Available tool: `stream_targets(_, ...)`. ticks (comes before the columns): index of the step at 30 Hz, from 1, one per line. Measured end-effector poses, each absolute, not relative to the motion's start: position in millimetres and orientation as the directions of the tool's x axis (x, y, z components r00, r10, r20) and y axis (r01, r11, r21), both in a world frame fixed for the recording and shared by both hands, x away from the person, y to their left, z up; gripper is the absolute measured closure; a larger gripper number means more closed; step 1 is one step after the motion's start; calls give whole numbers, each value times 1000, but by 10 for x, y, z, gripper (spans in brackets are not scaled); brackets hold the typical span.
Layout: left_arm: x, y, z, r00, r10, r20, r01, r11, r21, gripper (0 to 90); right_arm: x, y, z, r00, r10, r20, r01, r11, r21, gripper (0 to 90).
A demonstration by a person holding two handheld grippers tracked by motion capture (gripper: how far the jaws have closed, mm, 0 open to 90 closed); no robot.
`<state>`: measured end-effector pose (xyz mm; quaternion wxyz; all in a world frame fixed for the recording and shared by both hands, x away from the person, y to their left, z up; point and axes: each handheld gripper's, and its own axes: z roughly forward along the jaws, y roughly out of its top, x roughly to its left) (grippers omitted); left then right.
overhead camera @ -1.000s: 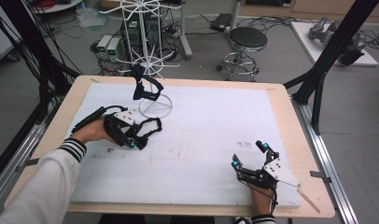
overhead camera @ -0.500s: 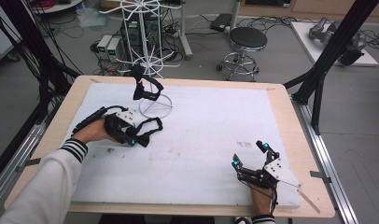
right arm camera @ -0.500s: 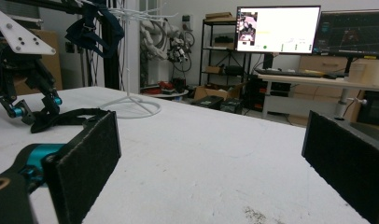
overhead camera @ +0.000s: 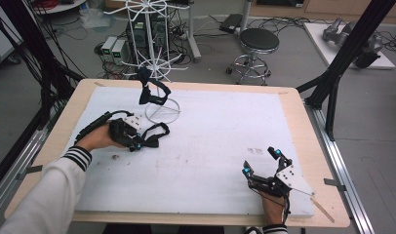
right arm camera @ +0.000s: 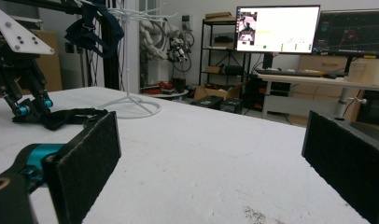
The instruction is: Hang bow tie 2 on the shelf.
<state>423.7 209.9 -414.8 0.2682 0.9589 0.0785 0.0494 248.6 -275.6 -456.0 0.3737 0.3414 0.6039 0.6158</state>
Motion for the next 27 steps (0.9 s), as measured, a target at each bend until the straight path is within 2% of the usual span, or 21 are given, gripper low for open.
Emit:
stream_targets(16, 4058, 2215, -3872, 967, 244, 79, 133, -741, 659, 759, 2484, -2754, -4562, -487, 873, -30, -45, 9, 999, 37)
stream_targets(27, 3926, 2366, -3808, 961, 272, 57, 138, -646, 751, 759, 2486, -2756, -4561, -485, 874, -27, -45, 6, 999, 37)
